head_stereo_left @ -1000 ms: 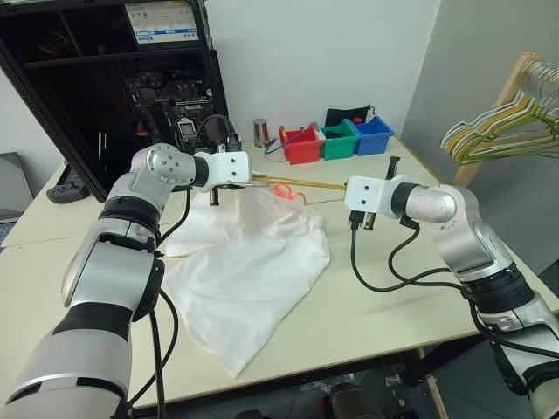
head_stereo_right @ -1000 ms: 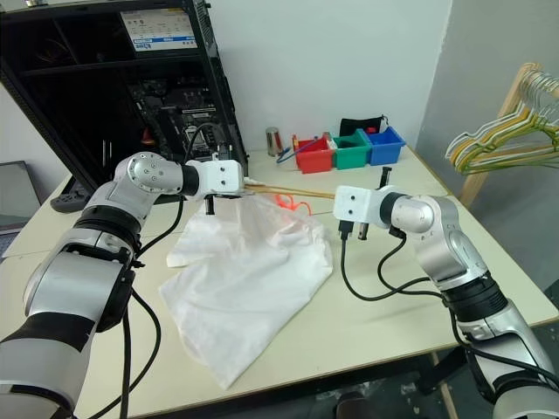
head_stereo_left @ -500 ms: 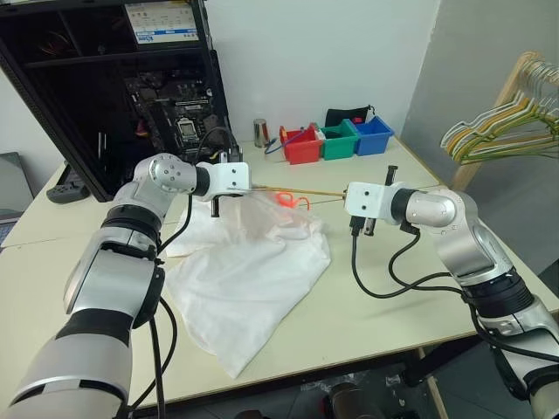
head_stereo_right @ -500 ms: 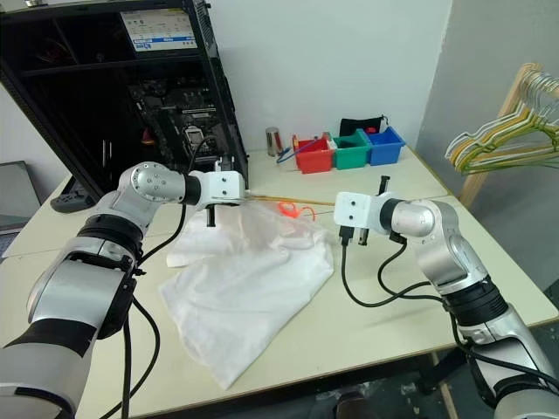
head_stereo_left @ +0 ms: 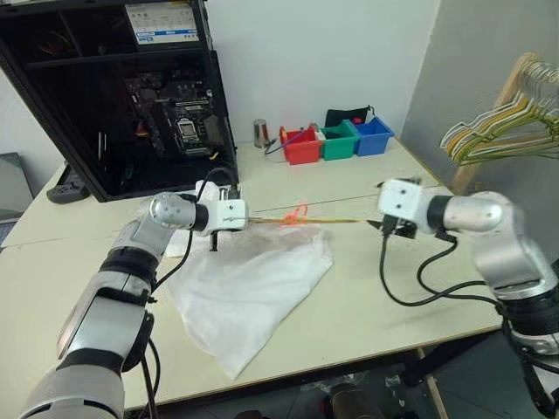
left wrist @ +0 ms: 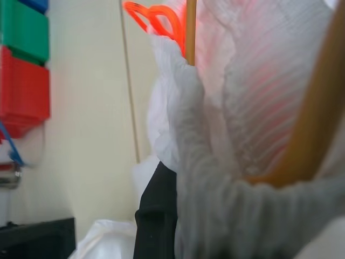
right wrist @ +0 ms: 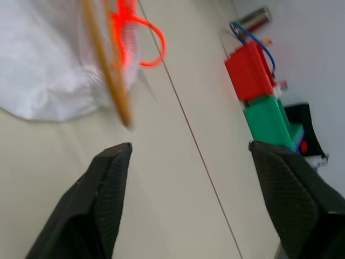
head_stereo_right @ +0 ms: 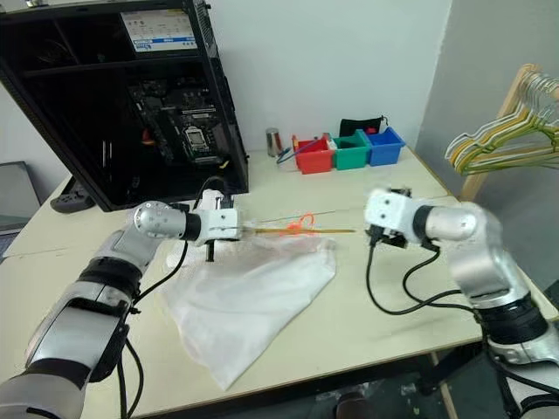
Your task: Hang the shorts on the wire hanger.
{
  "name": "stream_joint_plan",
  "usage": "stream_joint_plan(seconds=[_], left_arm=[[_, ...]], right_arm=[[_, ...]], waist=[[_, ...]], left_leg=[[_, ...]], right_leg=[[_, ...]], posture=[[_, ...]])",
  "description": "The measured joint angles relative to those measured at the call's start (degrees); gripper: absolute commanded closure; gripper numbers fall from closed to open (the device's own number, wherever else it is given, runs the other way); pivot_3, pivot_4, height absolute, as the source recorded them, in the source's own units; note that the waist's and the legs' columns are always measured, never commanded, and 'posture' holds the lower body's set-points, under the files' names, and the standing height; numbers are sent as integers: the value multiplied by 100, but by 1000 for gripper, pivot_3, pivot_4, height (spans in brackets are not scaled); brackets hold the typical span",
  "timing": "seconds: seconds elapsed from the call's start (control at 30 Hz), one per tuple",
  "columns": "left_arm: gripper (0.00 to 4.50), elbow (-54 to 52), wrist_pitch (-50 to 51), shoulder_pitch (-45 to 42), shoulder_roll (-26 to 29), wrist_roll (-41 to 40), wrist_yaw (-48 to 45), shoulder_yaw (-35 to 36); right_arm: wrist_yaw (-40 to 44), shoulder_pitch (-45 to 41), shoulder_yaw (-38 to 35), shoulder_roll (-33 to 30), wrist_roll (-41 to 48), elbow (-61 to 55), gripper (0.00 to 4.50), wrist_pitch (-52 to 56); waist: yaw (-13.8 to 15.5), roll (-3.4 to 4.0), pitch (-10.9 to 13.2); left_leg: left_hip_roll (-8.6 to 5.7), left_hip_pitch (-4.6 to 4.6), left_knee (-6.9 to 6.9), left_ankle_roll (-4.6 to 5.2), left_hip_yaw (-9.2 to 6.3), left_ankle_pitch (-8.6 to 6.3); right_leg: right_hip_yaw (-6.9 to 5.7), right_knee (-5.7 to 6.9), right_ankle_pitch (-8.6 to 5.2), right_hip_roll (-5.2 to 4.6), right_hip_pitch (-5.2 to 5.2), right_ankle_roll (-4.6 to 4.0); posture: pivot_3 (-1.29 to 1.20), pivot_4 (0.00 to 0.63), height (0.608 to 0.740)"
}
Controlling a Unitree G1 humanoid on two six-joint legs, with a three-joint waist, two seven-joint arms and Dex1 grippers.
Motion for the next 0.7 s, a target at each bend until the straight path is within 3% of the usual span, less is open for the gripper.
stream_joint_plan(seconds=[0.27,0.43,0.7], left_arm=[[4500,-1551,1515,680,291,-867,-482,450],[4500,-2398,2977,819,705,-1581,-982,881],[4500,-2711,3570,901,1073,-1836,-1178,972]], right_arm=[[467,259,-289,13,1151,182,42,1351],[446,255,-96,1216,2015,918,42,2306],[186,-993,46,2027,2234,2861,42,2210]], waist=[[-8,-6,-4],[-123,-9,-19],[-82,-3,-27]], left_leg=[[2,-1,1,0,0,0],[12,11,-8,0,-7,0],[1,12,-9,-1,-8,0]], right_leg=[[0,0,0,-8,1,-1],[-2,6,-2,-3,3,-3],[-3,5,-1,-4,1,-5]], posture=[[-197,0,740],[-174,0,740],[-135,0,740]])
